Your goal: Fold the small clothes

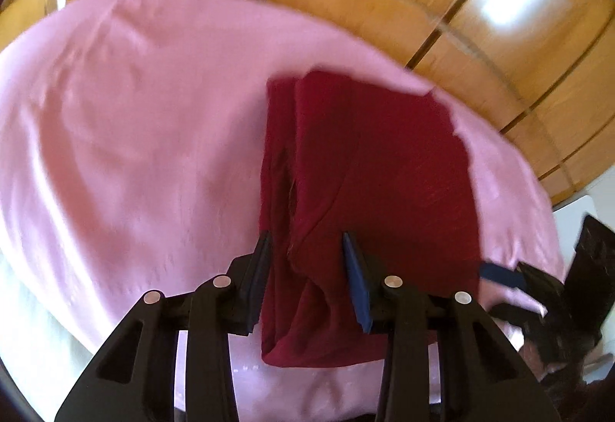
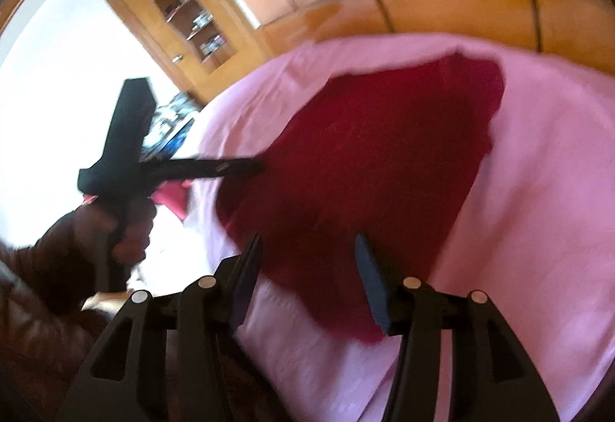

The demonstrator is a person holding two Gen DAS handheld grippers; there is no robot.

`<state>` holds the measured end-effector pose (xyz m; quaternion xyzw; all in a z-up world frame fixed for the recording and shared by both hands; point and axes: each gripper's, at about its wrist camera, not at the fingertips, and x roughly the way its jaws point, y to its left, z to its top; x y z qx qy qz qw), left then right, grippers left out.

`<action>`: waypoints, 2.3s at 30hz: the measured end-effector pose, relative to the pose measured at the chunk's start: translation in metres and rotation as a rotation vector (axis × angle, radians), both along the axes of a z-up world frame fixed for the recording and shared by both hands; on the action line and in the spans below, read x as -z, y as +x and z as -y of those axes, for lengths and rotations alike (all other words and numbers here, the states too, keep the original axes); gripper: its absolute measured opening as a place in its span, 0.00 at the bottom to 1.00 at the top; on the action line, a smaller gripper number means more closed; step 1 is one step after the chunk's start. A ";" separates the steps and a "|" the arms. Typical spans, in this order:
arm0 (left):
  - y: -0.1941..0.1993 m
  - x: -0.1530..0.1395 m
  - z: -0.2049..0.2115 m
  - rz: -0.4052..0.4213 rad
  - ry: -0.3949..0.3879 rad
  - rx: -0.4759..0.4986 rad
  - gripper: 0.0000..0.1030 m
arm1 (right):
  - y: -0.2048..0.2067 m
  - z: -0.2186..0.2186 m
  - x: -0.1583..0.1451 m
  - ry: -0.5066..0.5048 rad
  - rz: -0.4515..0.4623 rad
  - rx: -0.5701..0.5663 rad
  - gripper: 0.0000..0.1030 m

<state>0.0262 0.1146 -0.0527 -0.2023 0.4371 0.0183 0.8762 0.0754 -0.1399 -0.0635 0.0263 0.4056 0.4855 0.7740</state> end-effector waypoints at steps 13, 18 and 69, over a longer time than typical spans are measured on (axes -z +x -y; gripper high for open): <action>0.019 0.039 0.002 0.033 0.004 0.073 0.41 | 0.108 -0.098 0.031 -0.298 0.014 0.329 0.60; 0.013 0.027 0.001 0.053 -0.011 0.062 0.41 | 0.103 -0.094 0.033 -0.297 0.050 0.345 0.61; 0.016 0.055 -0.030 0.083 -0.252 0.177 0.71 | 0.068 -0.006 0.051 0.083 -0.294 0.387 0.82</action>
